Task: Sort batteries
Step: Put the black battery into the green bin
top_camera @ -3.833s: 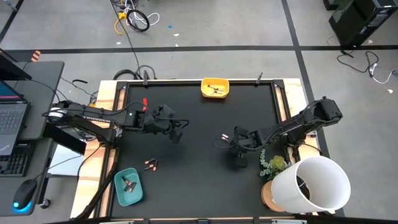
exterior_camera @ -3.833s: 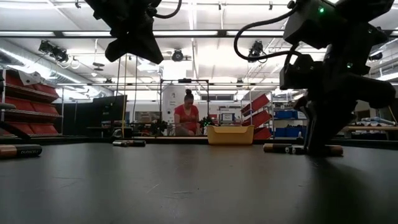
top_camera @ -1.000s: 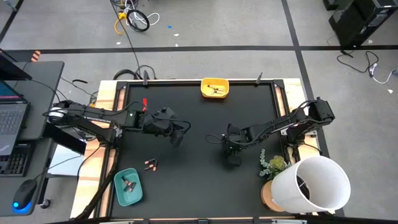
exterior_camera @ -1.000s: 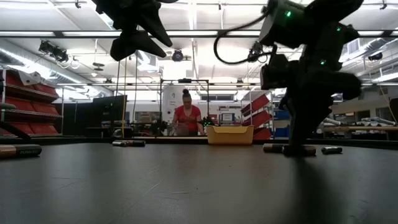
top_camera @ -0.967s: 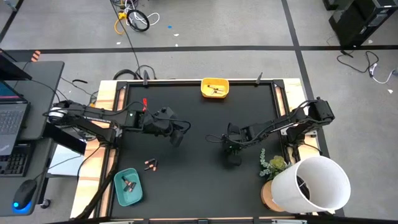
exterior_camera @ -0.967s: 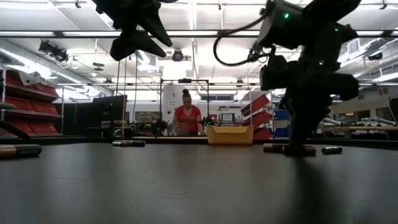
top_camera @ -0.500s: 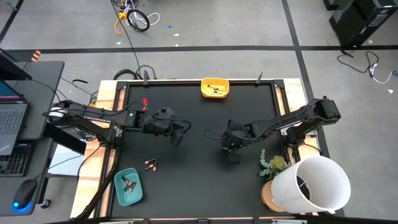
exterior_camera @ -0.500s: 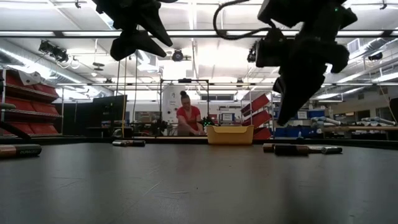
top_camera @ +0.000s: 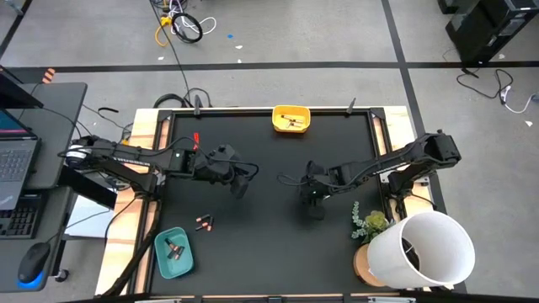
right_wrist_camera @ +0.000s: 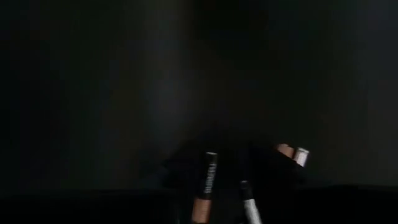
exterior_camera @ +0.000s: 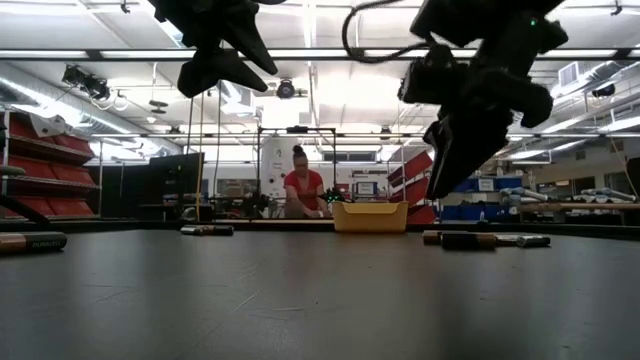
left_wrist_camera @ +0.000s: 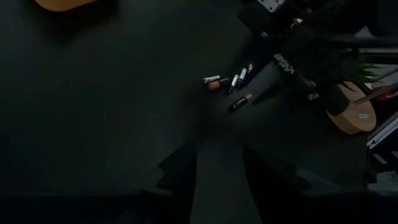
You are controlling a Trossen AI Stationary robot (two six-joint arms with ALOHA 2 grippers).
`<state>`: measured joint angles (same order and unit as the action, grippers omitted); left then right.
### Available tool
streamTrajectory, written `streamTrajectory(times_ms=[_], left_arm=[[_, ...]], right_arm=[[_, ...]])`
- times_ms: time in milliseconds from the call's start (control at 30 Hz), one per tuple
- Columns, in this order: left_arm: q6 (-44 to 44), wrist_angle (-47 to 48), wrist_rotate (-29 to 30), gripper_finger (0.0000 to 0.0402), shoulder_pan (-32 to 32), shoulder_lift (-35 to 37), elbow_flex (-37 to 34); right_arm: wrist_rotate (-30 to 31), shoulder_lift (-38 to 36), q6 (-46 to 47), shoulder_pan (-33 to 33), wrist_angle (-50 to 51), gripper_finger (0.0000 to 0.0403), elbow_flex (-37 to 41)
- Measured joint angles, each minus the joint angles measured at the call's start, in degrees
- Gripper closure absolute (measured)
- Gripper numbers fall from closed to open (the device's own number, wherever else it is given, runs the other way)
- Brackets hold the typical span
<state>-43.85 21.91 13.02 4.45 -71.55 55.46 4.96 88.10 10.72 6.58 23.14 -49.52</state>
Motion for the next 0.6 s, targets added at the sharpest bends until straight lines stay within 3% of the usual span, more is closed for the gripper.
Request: streamTrajectory(times_ms=[267,600], left_arm=[[0.4,0.0,0.0,0.0255,0.0,0.0,0.0],[1.3,0.0,0.0,0.0255,0.0,0.0,0.0]], right_arm=[[-4.3,0.0,-0.4,-2.2,-4.6,0.0279,4.3],[-3.9,0.0,0.2,0.6,-9.0,0.0281,7.3]])
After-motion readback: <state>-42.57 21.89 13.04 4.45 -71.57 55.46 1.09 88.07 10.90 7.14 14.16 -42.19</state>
